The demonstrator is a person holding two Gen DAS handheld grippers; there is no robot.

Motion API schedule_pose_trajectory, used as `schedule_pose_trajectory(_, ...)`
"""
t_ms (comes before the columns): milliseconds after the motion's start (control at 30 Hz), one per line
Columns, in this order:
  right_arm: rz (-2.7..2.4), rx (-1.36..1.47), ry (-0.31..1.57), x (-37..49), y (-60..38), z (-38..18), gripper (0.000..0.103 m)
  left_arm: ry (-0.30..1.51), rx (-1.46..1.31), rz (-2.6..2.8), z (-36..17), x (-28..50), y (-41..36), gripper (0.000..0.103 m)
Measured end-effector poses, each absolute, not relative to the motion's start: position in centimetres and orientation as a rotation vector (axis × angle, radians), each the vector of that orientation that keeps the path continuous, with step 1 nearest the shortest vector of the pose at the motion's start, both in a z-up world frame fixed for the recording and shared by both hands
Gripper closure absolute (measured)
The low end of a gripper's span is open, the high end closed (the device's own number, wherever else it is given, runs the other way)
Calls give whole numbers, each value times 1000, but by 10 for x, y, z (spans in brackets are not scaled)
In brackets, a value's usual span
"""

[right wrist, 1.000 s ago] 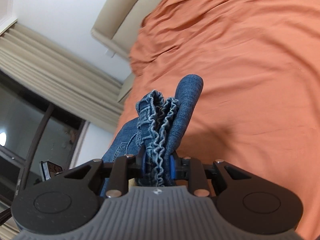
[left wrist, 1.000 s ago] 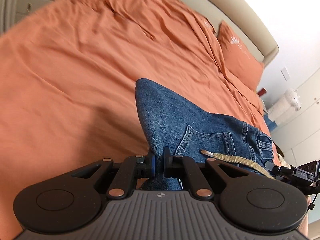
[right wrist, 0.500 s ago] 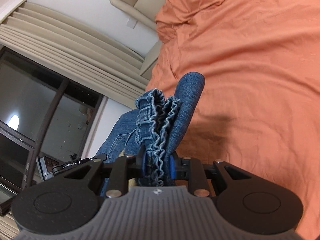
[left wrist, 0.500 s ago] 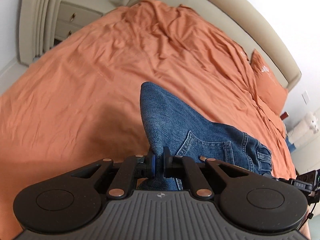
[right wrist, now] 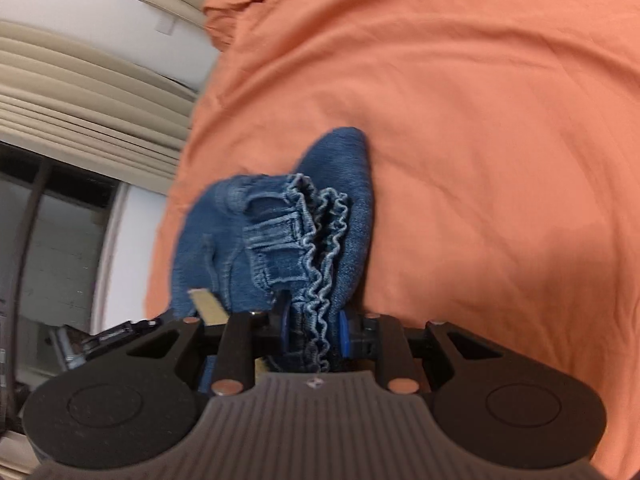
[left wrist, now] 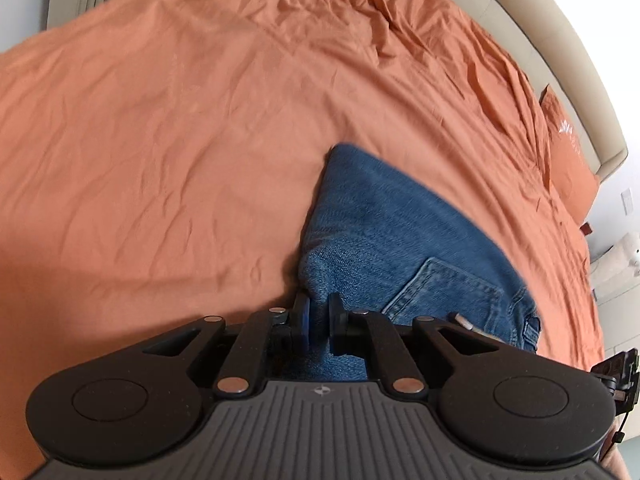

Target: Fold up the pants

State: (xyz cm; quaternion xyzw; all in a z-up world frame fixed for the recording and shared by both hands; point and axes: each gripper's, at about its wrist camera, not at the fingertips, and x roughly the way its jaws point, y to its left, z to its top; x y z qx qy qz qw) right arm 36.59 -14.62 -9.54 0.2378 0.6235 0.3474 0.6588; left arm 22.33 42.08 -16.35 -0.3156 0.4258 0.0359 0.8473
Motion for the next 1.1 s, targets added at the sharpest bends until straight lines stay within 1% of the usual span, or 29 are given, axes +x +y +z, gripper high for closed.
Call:
schedule_pose_trajectory(133, 748, 511, 1414, 364, -142, -97, 84, 912, -643, 98, -165, 226, 416, 90)
schedule_pose_trajectory(233, 766, 397, 1376, 363, -133, -75, 75, 895, -587, 126, -146, 217, 411, 86)
schedule_pose_trajectory(267, 773, 339, 1350, 361, -131, -65, 68, 891, -556, 132, -138, 211, 407, 86)
schedule_pose_trajectory(300, 779, 270, 1313, 357, -130, -52, 65, 889, -523, 135, -131, 206, 401, 86)
schedule_pose_trajectory(367, 775, 118, 1215, 345, -129, -29, 64, 886, -449, 145, -119, 189, 389, 86)
schedule_pose_trajectory(500, 853, -22, 1028, 310, -120, 12, 64, 885, -400, 150, -112, 156, 368, 86)
schedule_pose_trajectory(600, 899, -141, 948, 282, -104, 17, 66, 906, -344, 181, -120, 139, 353, 86)
schedule_pose_trajectory(667, 890, -210, 951, 270, -96, 7, 68, 935, -331, 216, -129, 135, 349, 86)
schedule_pose_trajectory(700, 884, -225, 967, 268, -93, -1, 71, 939, -329, 224, -131, 135, 348, 86)
schedule_pose_trajectory(900, 833, -304, 999, 263, -86, -37, 72, 976, -275, 247, -150, 135, 344, 84)
schedule_pose_trajectory(1100, 807, -303, 1053, 275, -74, -37, 71, 959, -292, 283, -134, 129, 341, 83)
